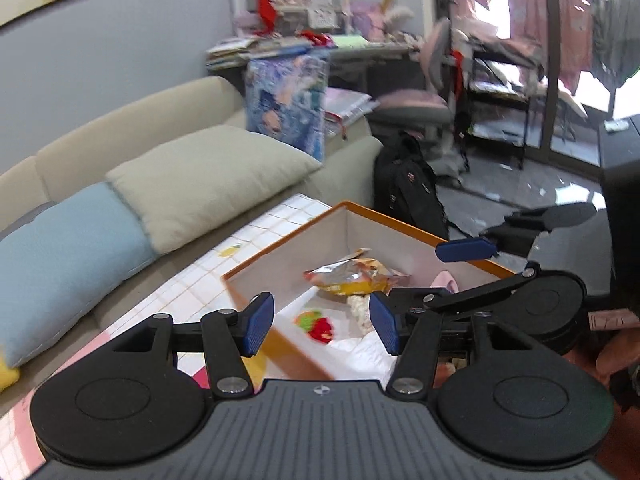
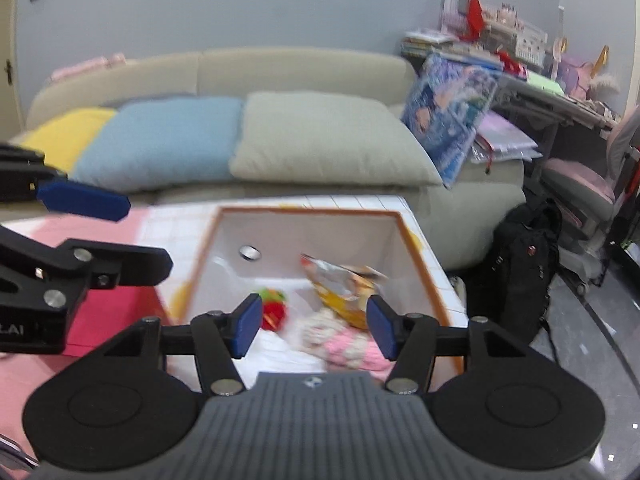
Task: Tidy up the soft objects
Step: 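Move both tools back over the white cloth bag and wrapped bundle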
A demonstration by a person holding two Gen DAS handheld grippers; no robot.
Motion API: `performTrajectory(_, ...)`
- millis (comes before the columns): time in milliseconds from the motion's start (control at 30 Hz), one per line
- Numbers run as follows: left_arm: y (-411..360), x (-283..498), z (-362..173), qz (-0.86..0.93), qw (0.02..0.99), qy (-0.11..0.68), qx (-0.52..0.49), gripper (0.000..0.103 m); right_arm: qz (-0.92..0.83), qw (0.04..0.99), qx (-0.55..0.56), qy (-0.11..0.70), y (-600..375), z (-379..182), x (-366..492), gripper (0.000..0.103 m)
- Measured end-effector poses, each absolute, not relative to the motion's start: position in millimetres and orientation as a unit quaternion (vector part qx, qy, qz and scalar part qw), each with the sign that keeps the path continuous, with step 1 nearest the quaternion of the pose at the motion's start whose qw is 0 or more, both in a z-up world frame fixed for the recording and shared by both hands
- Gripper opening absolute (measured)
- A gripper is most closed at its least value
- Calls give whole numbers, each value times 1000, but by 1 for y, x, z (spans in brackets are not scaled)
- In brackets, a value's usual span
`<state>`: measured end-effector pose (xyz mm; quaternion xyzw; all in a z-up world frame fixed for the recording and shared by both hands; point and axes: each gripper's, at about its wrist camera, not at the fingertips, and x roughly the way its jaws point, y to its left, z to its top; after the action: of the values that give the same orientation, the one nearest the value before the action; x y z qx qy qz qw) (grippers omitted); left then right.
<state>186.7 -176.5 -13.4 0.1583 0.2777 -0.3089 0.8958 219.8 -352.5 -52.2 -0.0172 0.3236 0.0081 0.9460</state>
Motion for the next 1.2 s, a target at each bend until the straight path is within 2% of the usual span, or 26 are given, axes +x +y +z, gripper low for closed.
performTrajectory(300,-120,141,-26,-244,919,285,125,65,16,959,14,284,-294,-54,172,67)
performTrajectory(533,-68,122,-50,-176,921,337,80,65,43,948,11,316,-254,-70,148,70)
performTrajectory(767,-22,109,-75,-121,913,389,28,65,150,922,-77,350,-196,-88,140,75)
performTrajectory(1000,13,95,-91,-77,909,409,4,64,215,889,-116,387,-151,-106,144,75)
performTrajectory(1200,50,100,-93,-28,915,402,-24,64,233,891,-126,368,-126,-102,155,75)
